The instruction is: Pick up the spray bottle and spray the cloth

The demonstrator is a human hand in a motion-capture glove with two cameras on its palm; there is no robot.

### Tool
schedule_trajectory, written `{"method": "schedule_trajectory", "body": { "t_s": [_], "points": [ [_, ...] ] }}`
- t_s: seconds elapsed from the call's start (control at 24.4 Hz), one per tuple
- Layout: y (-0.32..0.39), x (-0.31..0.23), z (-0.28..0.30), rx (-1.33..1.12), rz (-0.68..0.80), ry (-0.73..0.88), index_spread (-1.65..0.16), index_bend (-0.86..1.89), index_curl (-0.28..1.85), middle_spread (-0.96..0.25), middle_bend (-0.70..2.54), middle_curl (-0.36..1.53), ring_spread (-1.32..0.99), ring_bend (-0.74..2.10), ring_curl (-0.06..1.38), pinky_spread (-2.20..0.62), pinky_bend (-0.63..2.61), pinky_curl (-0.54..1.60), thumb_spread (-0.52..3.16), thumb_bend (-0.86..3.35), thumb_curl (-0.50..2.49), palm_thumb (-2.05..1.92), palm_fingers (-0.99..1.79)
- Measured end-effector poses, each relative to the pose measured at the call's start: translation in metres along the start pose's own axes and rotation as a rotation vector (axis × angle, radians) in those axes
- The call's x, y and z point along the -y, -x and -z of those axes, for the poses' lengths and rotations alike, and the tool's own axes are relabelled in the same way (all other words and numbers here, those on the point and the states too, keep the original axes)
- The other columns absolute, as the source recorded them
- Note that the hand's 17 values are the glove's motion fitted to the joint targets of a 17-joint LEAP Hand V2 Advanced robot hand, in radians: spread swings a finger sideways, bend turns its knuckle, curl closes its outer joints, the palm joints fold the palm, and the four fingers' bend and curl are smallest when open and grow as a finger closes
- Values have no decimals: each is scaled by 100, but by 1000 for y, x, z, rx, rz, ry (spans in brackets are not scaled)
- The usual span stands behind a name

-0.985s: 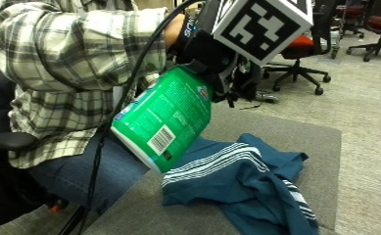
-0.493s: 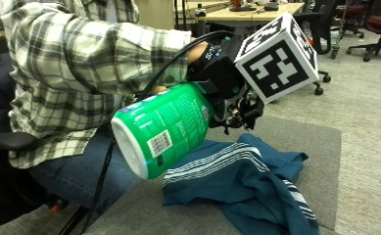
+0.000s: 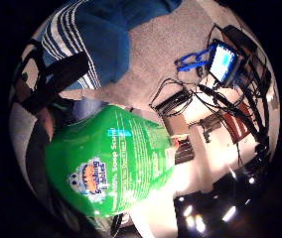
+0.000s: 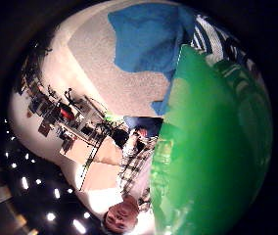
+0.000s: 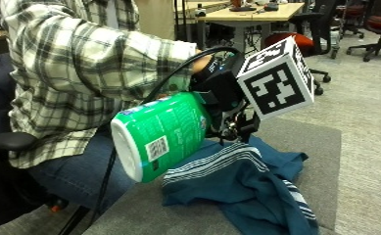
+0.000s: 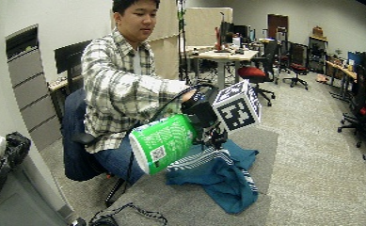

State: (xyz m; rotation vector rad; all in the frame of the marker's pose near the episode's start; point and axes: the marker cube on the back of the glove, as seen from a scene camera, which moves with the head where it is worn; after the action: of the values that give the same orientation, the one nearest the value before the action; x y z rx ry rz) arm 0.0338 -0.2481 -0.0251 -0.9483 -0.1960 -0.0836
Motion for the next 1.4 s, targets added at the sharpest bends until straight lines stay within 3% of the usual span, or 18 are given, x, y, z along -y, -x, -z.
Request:
{"method": "schedule_trajectory", "body": {
  "t_s": [0.29,0.9,1.4],
  "points": [
    [8,-9,4,55,142,-82,-24,20,61,-10,44,55,-17,50,47,-8,35,33,23,-2,81,107,120],
    [30,-92,37,410,777,-648,-25,18,62,-10,43,55,-17,50,48,-8,36,34,21,-3,82,107,121],
    [14,-115,46,705,957,-963,-25,19,63,-9,44,55,-17,50,48,-9,38,36,19,-3,83,106,123]
  ]
}}
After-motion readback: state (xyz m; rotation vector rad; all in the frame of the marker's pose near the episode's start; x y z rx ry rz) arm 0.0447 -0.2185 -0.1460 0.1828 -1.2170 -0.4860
